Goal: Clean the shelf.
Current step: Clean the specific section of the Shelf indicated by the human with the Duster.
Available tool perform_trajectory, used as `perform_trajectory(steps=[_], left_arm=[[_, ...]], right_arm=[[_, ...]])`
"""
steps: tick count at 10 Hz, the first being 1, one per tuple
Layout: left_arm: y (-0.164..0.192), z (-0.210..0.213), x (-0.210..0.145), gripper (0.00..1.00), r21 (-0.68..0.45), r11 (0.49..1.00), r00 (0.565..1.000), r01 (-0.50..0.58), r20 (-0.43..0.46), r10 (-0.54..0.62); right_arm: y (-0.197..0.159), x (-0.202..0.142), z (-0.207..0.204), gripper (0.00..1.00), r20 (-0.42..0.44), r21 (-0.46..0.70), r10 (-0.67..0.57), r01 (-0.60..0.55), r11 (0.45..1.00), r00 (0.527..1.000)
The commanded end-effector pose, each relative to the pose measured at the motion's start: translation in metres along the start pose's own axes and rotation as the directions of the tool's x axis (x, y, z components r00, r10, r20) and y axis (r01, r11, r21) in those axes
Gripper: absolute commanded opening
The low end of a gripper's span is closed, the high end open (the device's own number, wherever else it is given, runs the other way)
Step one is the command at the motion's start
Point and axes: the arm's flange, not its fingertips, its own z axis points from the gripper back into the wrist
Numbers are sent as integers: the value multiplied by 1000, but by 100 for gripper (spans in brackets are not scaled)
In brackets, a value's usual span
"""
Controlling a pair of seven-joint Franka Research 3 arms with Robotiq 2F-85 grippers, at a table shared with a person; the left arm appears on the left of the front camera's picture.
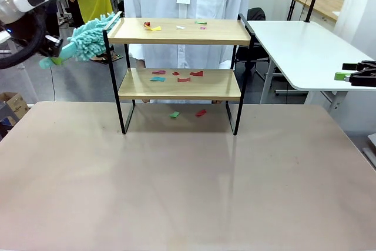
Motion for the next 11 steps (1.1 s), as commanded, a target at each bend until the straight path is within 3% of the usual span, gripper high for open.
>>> perform_trajectory(steps=[1,3,5,6,7,8,9,10,11], left_arm=[[25,46,-5,13,49,989,985,139,-113,-133],[37,82,-12,13,91,955,935,284,-247,-254],[47,107,-23,13,-9,888,814,459,-396,-425],[49,119,-29,13,-56,856,768,513,-415,-488],[49,130,-38,13,-135,798,688,587,-435,-580],[45,138,-46,13,-221,731,611,645,-424,-668],[37,140,-52,13,-325,661,561,676,-353,-748],[29,139,-58,13,-400,562,465,724,-318,-826],[20,138,-62,13,-469,476,410,744,-242,-879]], right_arm=[[1,3,1,100,-4,-2,5,-5,1000,1000],[1,3,1,100,-4,-2,5,-5,1000,1000],[1,3,1,100,-4,-2,5,-5,1000,1000],[1,3,1,100,-4,-2,5,-5,1000,1000],[1,3,1,100,-4,-2,5,-5,1000,1000],[1,3,1,100,-4,-2,5,-5,1000,1000],[1,3,1,100,-4,-2,5,-5,1000,1000],[1,3,1,100,-4,-2,5,-5,1000,1000],[1,3,1,100,-4,-2,5,-5,1000,1000]])
